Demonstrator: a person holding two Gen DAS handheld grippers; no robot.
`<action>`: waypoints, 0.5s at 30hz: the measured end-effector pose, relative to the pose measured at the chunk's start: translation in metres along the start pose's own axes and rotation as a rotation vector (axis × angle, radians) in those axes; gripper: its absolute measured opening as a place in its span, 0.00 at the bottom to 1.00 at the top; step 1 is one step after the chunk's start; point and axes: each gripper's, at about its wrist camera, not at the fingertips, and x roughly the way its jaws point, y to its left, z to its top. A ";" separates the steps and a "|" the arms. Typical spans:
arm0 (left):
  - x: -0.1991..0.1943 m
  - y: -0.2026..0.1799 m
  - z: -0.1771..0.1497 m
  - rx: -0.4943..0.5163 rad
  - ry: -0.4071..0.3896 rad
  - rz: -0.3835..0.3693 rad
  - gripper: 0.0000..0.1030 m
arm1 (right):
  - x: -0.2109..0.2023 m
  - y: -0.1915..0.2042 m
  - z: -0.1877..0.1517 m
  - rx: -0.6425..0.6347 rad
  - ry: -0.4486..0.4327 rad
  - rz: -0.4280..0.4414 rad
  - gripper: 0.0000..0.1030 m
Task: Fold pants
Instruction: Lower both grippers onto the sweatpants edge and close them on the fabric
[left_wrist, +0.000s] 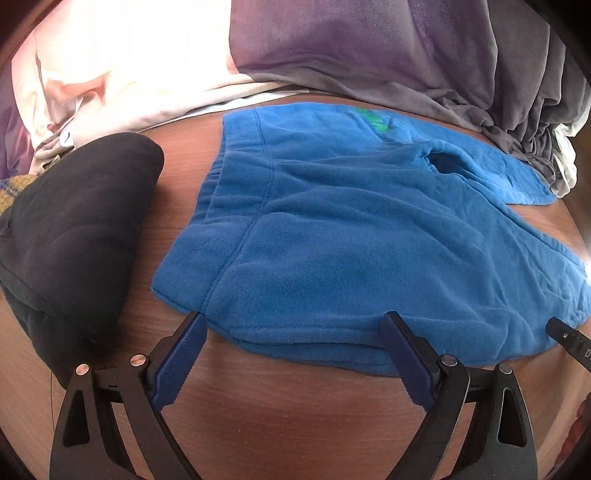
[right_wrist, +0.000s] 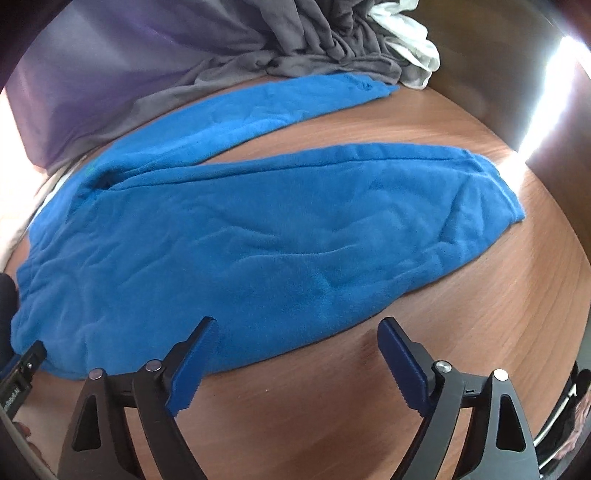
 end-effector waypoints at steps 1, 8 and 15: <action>0.000 0.000 0.000 0.001 0.002 0.001 0.91 | 0.001 0.000 0.000 0.003 0.005 0.001 0.83; 0.000 -0.003 0.002 -0.022 0.004 -0.023 0.68 | 0.003 -0.004 0.005 0.003 -0.007 -0.008 0.71; -0.005 -0.002 0.002 -0.022 -0.020 0.031 0.24 | -0.001 -0.012 0.009 0.004 -0.039 0.010 0.31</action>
